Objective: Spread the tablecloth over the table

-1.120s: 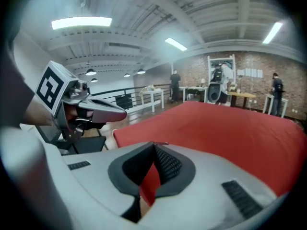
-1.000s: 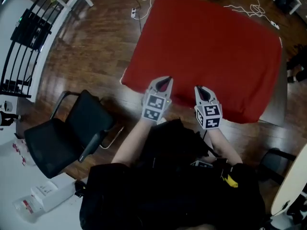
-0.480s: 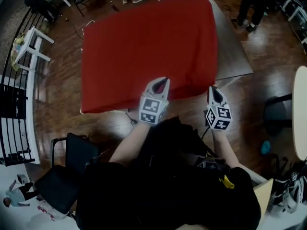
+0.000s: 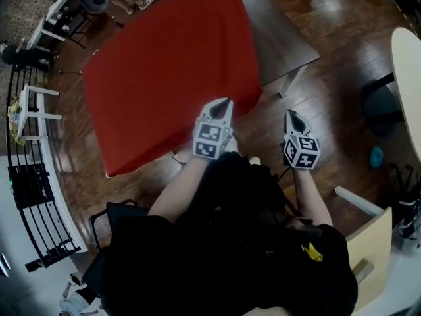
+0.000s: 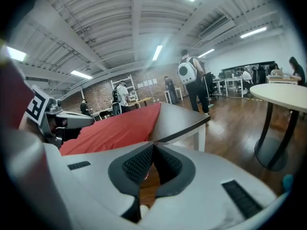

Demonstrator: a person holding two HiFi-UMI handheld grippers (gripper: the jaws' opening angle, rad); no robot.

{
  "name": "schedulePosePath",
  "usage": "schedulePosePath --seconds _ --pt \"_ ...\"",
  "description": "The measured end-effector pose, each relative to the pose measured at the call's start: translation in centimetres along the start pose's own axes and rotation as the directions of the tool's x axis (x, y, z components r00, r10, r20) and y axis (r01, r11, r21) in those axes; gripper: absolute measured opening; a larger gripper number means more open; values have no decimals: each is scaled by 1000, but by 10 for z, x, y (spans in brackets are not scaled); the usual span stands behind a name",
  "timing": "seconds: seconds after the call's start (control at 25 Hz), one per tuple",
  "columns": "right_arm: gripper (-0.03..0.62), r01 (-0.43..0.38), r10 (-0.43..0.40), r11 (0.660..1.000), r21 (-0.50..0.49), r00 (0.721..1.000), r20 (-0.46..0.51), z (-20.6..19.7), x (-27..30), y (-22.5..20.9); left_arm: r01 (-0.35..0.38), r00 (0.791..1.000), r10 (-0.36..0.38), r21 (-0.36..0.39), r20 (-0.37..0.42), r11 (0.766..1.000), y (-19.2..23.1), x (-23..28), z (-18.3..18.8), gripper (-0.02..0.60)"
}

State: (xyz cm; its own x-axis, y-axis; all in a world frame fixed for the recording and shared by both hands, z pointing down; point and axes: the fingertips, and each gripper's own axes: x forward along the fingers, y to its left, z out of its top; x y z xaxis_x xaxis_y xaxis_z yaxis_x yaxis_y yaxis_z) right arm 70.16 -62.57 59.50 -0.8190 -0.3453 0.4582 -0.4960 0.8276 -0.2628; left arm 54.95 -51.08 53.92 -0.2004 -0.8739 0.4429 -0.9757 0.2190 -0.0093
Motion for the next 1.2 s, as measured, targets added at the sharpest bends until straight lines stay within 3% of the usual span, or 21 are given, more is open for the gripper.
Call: schedulePosePath --seconds 0.24,0.4,0.48,0.56,0.68,0.76,0.84,1.04,1.16,1.2 --pt "6 -39 41 999 25 998 -52 -16 20 11 39 990 -34 34 -135 999 5 48 -32 -3" --pt "6 -44 49 998 51 994 -94 -19 52 8 70 973 -56 54 -225 996 15 79 -48 -3" --pt "11 -64 71 996 57 989 -128 -17 72 12 98 955 -81 45 -285 994 21 89 -54 59" --pt "114 -90 101 993 72 979 -179 -21 91 18 117 930 -100 26 -353 993 25 95 -68 148" --pt "121 -107 132 987 121 966 -224 -36 119 28 115 900 -97 17 -424 993 37 99 -96 163" --pt "198 -116 157 978 176 958 -241 -41 138 33 108 898 -95 7 -429 994 49 103 -101 131" --pt "198 -116 175 965 234 952 -250 -45 153 35 95 907 -94 -19 -411 995 61 105 -100 -5" --pt "196 -116 202 937 330 949 -241 -52 165 38 60 931 -105 -139 -350 989 85 95 -89 -5" --pt "109 -159 250 917 365 944 -216 -51 164 45 58 921 -99 -119 -377 991 92 93 -98 -5" --pt "53 -165 255 915 367 943 -211 -50 162 46 62 918 -100 -110 -385 992 93 92 -100 -5"
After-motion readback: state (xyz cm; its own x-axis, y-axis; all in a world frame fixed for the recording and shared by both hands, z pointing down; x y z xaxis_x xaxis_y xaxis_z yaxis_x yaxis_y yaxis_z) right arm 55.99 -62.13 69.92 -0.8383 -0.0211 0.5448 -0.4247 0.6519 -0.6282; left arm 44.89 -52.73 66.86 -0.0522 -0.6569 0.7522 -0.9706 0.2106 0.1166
